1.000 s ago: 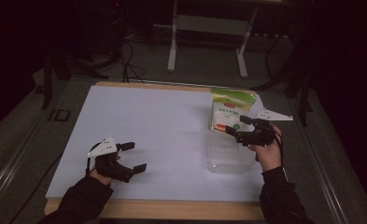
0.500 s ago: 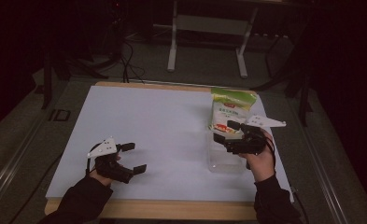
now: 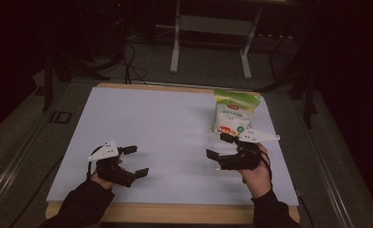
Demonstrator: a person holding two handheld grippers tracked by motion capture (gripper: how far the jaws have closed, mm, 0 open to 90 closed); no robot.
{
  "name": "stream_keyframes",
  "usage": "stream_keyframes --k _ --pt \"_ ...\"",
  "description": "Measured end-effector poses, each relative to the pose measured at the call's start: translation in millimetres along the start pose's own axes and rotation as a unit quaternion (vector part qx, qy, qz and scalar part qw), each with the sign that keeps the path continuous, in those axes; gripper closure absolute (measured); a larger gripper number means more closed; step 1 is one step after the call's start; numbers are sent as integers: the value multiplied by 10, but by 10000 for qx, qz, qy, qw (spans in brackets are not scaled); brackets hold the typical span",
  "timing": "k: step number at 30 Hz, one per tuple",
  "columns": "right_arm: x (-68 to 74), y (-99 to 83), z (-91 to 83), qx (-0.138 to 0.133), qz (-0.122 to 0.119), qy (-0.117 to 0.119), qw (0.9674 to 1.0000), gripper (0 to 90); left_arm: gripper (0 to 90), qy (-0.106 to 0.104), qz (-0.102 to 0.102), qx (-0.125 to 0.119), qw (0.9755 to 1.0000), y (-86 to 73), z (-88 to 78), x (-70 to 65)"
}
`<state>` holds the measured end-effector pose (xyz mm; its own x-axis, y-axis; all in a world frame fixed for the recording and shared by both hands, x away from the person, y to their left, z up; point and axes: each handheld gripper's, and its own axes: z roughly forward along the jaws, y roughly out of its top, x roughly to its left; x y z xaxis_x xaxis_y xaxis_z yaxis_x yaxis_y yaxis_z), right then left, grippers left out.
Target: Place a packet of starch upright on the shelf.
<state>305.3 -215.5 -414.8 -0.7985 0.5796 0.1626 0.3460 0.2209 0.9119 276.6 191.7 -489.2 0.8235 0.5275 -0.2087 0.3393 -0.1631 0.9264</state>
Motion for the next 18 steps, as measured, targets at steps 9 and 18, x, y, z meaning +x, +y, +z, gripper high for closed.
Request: stream_keyframes --k 9,18 --pt "129 -186 100 152 -79 125 9998 138 7 3 40 29 10000 -5 8 -15" --pt "248 -324 106 219 -243 200 9993 138 7 -25 78 63 9999 -19 9 -26"
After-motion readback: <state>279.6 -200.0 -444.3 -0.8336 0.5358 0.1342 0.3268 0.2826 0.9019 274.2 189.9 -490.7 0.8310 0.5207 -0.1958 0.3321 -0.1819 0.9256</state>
